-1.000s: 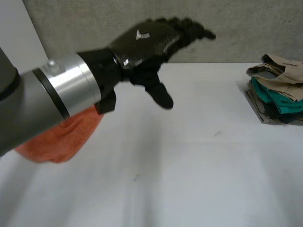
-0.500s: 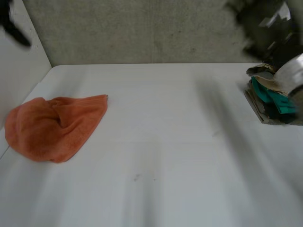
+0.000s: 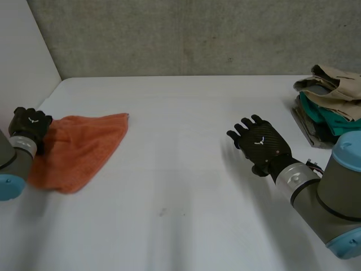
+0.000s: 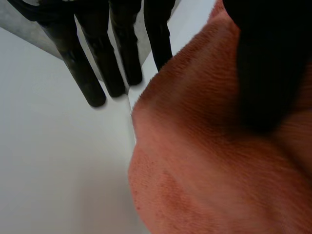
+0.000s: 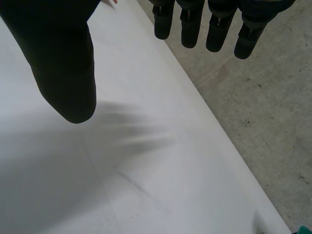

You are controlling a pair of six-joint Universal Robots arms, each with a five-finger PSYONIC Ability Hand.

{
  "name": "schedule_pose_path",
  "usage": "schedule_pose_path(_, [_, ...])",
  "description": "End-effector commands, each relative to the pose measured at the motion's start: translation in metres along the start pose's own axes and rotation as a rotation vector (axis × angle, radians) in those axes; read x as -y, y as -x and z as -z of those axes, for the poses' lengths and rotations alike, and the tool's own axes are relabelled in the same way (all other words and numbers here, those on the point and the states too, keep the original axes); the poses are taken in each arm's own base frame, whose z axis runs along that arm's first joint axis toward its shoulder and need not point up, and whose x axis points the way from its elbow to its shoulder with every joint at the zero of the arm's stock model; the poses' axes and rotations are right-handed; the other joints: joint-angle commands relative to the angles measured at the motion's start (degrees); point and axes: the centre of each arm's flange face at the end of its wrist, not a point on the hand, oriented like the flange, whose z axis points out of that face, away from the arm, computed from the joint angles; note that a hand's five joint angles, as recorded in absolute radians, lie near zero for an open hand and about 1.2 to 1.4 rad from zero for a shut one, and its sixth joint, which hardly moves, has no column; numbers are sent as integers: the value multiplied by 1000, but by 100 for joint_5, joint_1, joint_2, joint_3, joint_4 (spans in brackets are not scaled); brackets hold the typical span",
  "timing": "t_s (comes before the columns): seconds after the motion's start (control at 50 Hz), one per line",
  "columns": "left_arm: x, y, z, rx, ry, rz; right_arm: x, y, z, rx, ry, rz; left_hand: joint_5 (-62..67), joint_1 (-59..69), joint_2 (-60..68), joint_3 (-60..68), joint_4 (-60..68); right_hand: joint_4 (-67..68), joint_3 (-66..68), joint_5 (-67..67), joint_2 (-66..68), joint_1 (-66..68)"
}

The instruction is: Fold the laundry.

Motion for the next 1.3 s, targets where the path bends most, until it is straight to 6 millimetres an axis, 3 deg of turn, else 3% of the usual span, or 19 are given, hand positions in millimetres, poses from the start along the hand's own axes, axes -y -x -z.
schedule_pose_path(0.02, [32, 23, -1, 71, -72, -7, 0, 0, 1, 1, 2, -3, 4194, 3598, 4054, 4039, 4017, -235, -205, -2865, -199, -291])
schedule_pose_path(0.12, [111, 39, 31, 114, -258, 138, 0, 0, 2, -2, 0, -4, 4194, 3598, 4054, 4039, 4017, -235, -205, -2865, -199, -291])
schedule_pose_path(0.22, [185, 41, 84, 26, -447, 415, 2, -2, 3, -10, -5, -3, 4194, 3598, 4054, 4039, 4017, -235, -205, -2865, -199, -291])
schedule_pose_path(0.3, [226, 30, 134, -118, -532, 602, 1, -10, 2, -41, -6, -2, 4194, 3598, 4054, 4039, 4017, -235, -205, -2865, -199, -291])
schedule_pose_path(0.36, [237, 13, 160, -221, -527, 668, -1, -19, 2, -77, 5, -5, 4194, 3598, 4054, 4039, 4017, -235, -205, -2865, -199, -291])
schedule_pose_path(0.4, [239, -9, 179, -314, -493, 688, -5, -30, 1, -118, 26, -11, 4194, 3598, 4054, 4039, 4017, -235, -205, -2865, -199, -291])
schedule_pose_path(0.42, [235, -33, 195, -397, -449, 673, -6, -32, 1, -125, 29, -12, 4194, 3598, 4054, 4039, 4017, -235, -205, -2865, -199, -291])
schedule_pose_path(0.56, [200, -140, 231, -667, -257, 556, -10, -42, -1, -155, 41, -15, 4194, 3598, 4054, 4039, 4017, -235, -205, -2865, -199, -291])
schedule_pose_path(0.58, [196, -149, 233, -688, -242, 540, -9, -43, -1, -158, 40, -16, 3863, 3267, 3723, 3708, 3686, -235, -205, -2865, -199, -291])
schedule_pose_path(0.6, [190, -163, 237, -719, -217, 504, -9, -43, -1, -160, 40, -16, 1012, 416, 872, 857, 836, -235, -205, -2865, -199, -291])
schedule_pose_path(0.64, [187, -166, 237, -722, -204, 479, -9, -44, -2, -162, 41, -20, -859, -1456, -1000, -1015, -1036, -235, -205, -2865, -199, -291])
schedule_pose_path(0.72, [193, -156, 234, -664, -221, 451, -9, -44, -1, -164, 45, -34, -1874, -2470, -2014, -2029, -2050, -235, -205, -2865, -199, -291])
schedule_pose_path(0.76, [207, -135, 236, -608, -264, 472, -7, -46, 0, -169, 42, -46, -2345, -2942, -2485, -2500, -2522, -235, -205, -2865, -199, -291])
schedule_pose_path(0.84, [223, -95, 234, -519, -329, 517, 5, -51, 4, -173, 36, -77, -2364, -2960, -2504, -2519, -2541, -235, -205, -2865, -199, -291])
schedule_pose_path(0.92, [223, -61, 220, -437, -347, 545, 17, -57, 9, -134, 86, -132, -2414, -3011, -2554, -2569, -2591, -235, -205, -2865, -199, -291])
schedule_pose_path(1.0, [214, -46, 202, -431, -345, 548, 30, -62, 15, -65, 165, -204, -2414, -3011, -2555, -2570, -2591, -235, -205, -2865, -199, -291])
schedule_pose_path(1.1, [200, -55, 183, -538, -330, 510, 36, -64, 13, 3, 236, -281, -2414, -3011, -2555, -2570, -2591, -235, -205, -2865, -199, -291])
schedule_pose_path(1.18, [178, -84, 169, -635, -270, 433, 26, -62, -8, 28, 248, -323, -2414, -3011, -2555, -2570, -2591, -235, -205, -2865, -199, -291])
schedule_pose_path(1.3, [142, -126, 152, -717, -178, 267, 15, -33, -38, 113, 252, -319, -2498, -3095, -2639, -2654, -2675, -235, -205, -2865, -199, -291])
